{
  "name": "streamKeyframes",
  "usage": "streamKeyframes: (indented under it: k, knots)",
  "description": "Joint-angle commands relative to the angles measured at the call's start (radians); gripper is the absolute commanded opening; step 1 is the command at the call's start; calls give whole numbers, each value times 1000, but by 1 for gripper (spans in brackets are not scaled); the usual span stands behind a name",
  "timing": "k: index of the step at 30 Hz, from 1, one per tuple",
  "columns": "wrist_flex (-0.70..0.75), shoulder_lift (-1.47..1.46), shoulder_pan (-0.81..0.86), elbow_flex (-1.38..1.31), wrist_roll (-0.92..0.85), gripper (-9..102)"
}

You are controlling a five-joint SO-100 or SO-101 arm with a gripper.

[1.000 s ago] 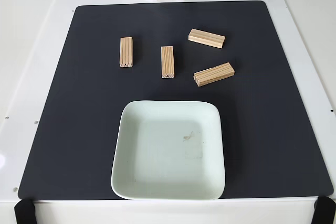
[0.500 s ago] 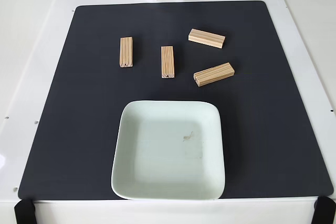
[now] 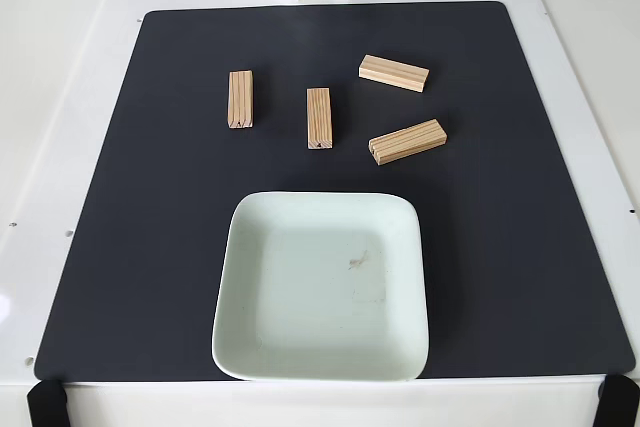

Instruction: Pick up the wooden block and place them on the plate.

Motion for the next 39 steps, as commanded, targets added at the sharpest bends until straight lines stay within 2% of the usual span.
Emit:
streamKeyframes:
  k: [1, 4, 8, 11, 19, 32, 39]
  knots:
    - [2, -2, 58, 69, -126, 0]
    - [0, -20, 97, 133, -152, 4]
    - [-3, -54, 133, 143, -160, 20]
    - [-51, -107, 155, 144, -160, 27]
    - [-268, -279, 178, 189, -158, 29]
    - [-290, -442, 172, 184, -155, 29]
    - [-380, -502, 189, 187, -152, 29]
